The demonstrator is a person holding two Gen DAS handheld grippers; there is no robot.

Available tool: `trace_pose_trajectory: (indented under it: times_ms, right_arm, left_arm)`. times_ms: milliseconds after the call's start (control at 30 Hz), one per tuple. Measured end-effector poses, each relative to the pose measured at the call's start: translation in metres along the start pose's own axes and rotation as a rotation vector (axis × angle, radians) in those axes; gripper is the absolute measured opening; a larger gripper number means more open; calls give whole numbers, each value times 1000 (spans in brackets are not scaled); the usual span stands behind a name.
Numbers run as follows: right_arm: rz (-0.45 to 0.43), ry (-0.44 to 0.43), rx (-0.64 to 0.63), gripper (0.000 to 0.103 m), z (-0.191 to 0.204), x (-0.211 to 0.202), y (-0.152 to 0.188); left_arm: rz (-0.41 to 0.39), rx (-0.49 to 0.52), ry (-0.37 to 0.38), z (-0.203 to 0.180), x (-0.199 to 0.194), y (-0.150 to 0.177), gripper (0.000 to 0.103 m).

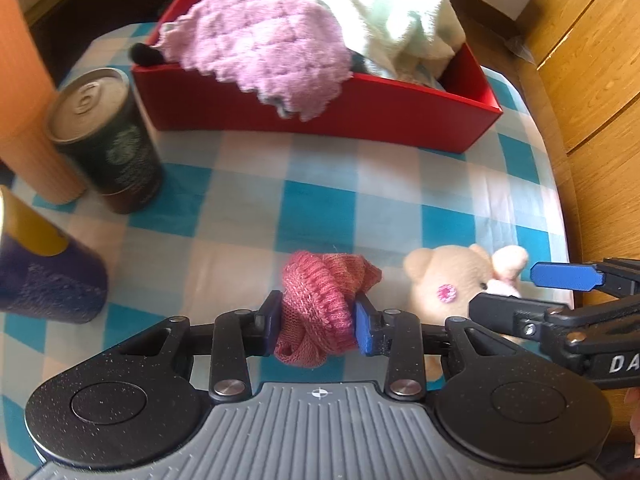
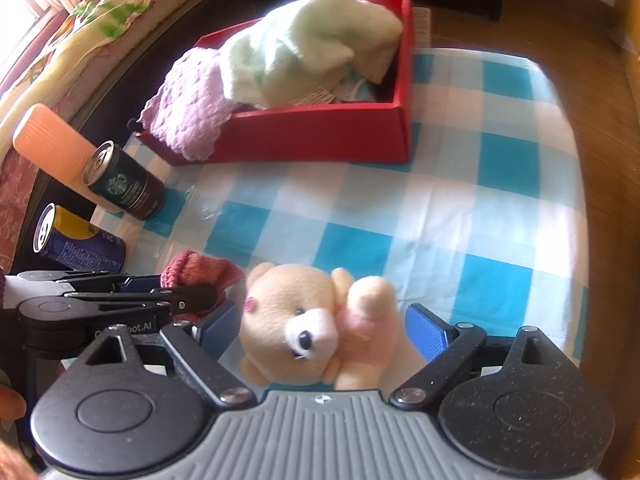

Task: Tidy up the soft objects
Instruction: 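Close the left tool on the pink knit hat while the right tool grasps the teddy bear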

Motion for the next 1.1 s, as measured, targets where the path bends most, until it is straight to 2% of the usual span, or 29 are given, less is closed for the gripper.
trace_pose_trajectory:
  times_ms: [100,233,433,467,567,767,833,1100]
  right_arm:
    - [10,1,-30,71,14,6,1]
    - [19,45,-81,78,32,18,2]
    - [-17,113,-132,78,39,25,4]
    - [-20,126,-147,77,39,26,6]
    - [-54,176,-203,65,41,26,14]
    - [-88,172,-224,51,39,16,16]
    - [-104,172,-229,43,40,10,16]
    - [-141,166,-240,36,38,-4,19]
  left_arm:
    - [-13,16,-27,3,-8,2,37]
    - [-21,28,-40,6,-13,5,37]
    - [-40,106,-85,-3,-20,10,37]
    - [-45,125,-99,-5,-21,10,37]
    - [-61,170,-132,-13,-22,11,37]
    - [-83,209,-144,-22,-26,12,37]
    - [-92,224,-157,-25,-27,13,37]
    - [-126,249,-173,-30,-35,12,38]
Point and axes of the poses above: each gripper's, at about its wrist camera, not at the fingertips, and x roughly the way its jaws point, z to its left, y to its underside, the point moved 1 cm from there along x, roughly the way its jaws point, and after that the axes turned 14 degrees about y, right-handed, at the moved point
